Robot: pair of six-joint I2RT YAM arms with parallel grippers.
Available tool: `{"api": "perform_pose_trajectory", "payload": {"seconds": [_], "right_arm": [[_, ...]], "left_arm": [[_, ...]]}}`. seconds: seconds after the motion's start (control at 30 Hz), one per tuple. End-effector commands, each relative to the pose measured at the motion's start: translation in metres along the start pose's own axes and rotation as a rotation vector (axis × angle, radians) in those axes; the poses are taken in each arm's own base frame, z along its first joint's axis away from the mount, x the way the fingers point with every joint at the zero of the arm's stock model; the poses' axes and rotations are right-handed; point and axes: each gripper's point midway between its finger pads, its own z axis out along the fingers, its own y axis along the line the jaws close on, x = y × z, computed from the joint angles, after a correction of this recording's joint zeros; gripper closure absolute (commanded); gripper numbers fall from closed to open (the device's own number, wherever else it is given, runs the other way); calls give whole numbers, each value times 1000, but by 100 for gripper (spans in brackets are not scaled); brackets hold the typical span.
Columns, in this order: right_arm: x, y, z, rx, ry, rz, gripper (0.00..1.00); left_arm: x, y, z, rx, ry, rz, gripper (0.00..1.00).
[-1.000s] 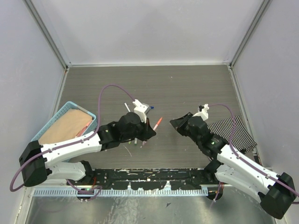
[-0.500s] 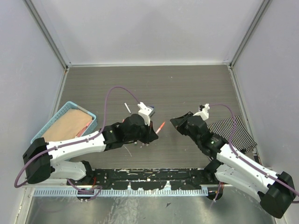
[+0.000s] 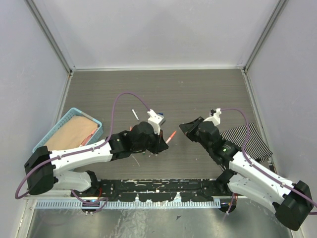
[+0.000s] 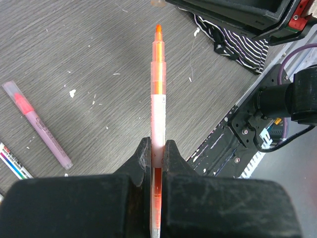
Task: Insert the pens into the pen caps
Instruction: Insert the pen cap onto the pen.
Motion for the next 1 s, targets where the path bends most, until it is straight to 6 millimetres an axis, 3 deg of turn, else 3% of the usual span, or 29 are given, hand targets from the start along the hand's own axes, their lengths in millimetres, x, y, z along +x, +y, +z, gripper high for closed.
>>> {"api": "perform_pose_trajectory", "payload": {"seconds": [0.0,0.73,0.97], "right_arm": [[-16,35,-5,-97,-39,14,99],[-7,41,-7,-127,13,-10,99],[-2,42,-11,-143,42,-27,99]], "left_arm": [[-7,-7,1,27,-23,17,100],[-10,-7,1,17,-34,10,100],[-3,-2,10,-3,-7,9,100]]}}
